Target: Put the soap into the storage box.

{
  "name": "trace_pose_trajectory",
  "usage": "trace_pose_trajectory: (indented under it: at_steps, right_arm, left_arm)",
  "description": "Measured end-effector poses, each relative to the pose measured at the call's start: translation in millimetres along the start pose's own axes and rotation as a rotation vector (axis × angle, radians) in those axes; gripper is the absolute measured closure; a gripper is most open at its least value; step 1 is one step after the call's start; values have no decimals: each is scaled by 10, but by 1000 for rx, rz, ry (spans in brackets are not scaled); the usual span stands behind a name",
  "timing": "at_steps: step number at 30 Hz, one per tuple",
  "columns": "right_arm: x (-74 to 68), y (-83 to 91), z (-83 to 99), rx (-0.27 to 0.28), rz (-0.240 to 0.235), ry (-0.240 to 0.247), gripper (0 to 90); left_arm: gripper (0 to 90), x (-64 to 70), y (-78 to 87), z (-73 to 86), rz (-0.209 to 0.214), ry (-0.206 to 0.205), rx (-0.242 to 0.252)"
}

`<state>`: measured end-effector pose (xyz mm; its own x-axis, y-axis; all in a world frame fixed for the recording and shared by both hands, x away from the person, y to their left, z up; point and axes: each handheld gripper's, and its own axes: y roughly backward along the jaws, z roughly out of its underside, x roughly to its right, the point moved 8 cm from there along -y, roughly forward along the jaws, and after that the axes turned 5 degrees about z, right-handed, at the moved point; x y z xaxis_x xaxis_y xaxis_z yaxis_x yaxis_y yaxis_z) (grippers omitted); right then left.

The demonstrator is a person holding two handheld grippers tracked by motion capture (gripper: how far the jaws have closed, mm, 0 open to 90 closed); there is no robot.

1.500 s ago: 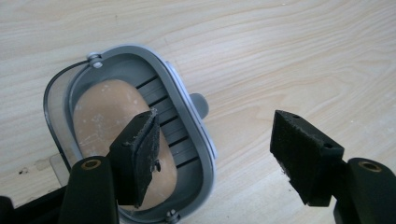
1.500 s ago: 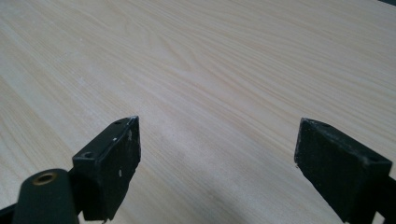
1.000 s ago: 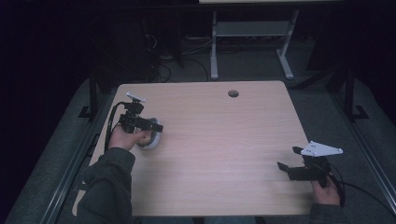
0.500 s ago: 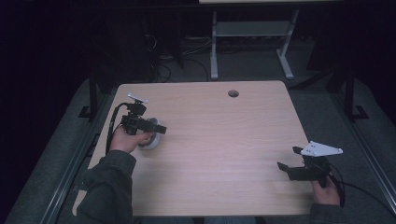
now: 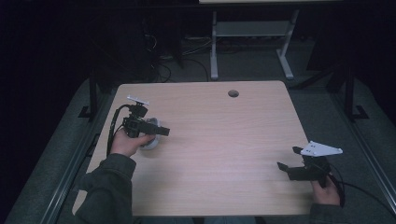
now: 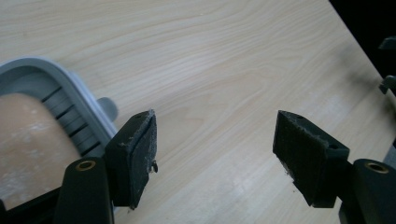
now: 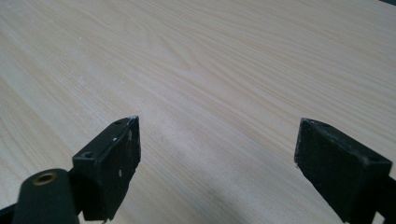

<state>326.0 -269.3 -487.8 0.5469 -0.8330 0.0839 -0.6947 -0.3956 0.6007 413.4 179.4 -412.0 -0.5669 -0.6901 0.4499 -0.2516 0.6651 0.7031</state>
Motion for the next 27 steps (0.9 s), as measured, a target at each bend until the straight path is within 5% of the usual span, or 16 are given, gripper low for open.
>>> trace_pose_trajectory:
  at_steps: [13,27]
  right_arm:
    - [2,0,1,0,1,2,140]
    - [5,4,1,-1,5,-5,140]
  left_arm:
    - [289,195,-82,163,51,-44,11]
    - [274,327,-115,507,92,-75,32]
